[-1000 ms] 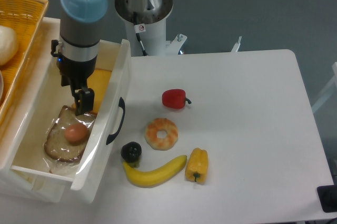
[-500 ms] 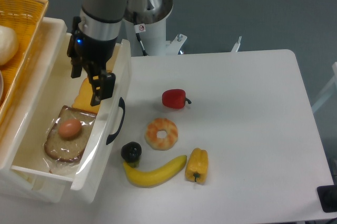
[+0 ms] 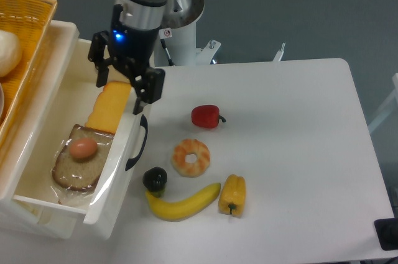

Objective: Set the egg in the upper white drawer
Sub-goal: 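Raise the open gripper up out of the drawer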

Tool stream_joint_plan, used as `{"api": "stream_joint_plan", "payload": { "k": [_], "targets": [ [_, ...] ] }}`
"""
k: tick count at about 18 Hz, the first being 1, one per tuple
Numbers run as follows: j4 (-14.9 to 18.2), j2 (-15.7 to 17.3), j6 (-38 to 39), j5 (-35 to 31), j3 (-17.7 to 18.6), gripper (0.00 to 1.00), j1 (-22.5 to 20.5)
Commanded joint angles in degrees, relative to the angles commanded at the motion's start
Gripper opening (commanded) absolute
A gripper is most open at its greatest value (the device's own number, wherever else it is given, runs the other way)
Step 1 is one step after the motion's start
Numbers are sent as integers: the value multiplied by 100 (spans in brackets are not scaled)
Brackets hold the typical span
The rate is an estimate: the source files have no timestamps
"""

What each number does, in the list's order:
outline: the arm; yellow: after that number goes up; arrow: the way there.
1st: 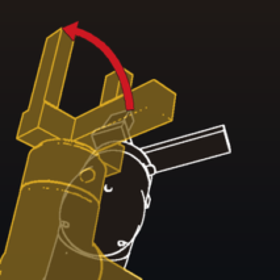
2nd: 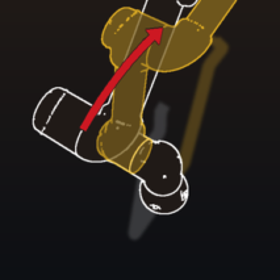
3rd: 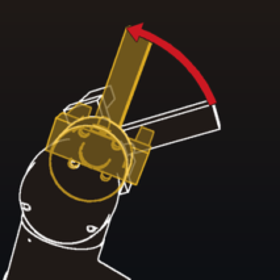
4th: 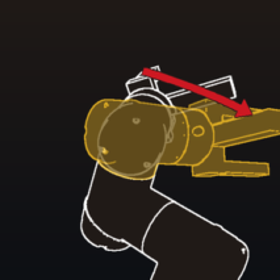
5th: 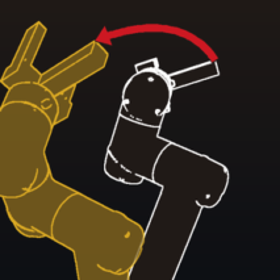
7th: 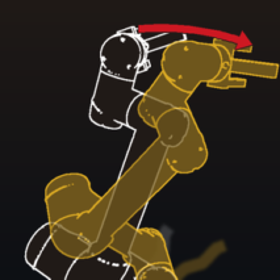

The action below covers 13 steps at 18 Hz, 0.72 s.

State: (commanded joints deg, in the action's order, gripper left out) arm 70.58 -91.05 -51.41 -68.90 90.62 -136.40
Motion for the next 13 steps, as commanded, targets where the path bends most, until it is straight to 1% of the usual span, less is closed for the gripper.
{"api": "stream_joint_plan", "payload": {
  "k": [1, 3, 5, 6, 7, 8, 11, 13],
  "targets": [
    [-44, -26, -26, -105, 0, 100, -105],
    [-70, -140, -236, -421, 9, 100, -177],
    [-254, -324, -439, -895, -9, 100, -168],
    [-421, -456, -457, -1080, -35, 100, -159],
    [-570, -579, -457, -1178, -70, 100, -159],
    [-624, -693, -457, -1213, -123, 100, -150],
    [-633, -966, -475, -1372, -281, 100, -150],
    [-659, -1072, -466, -1381, -351, 100, -150]
  ]
}}
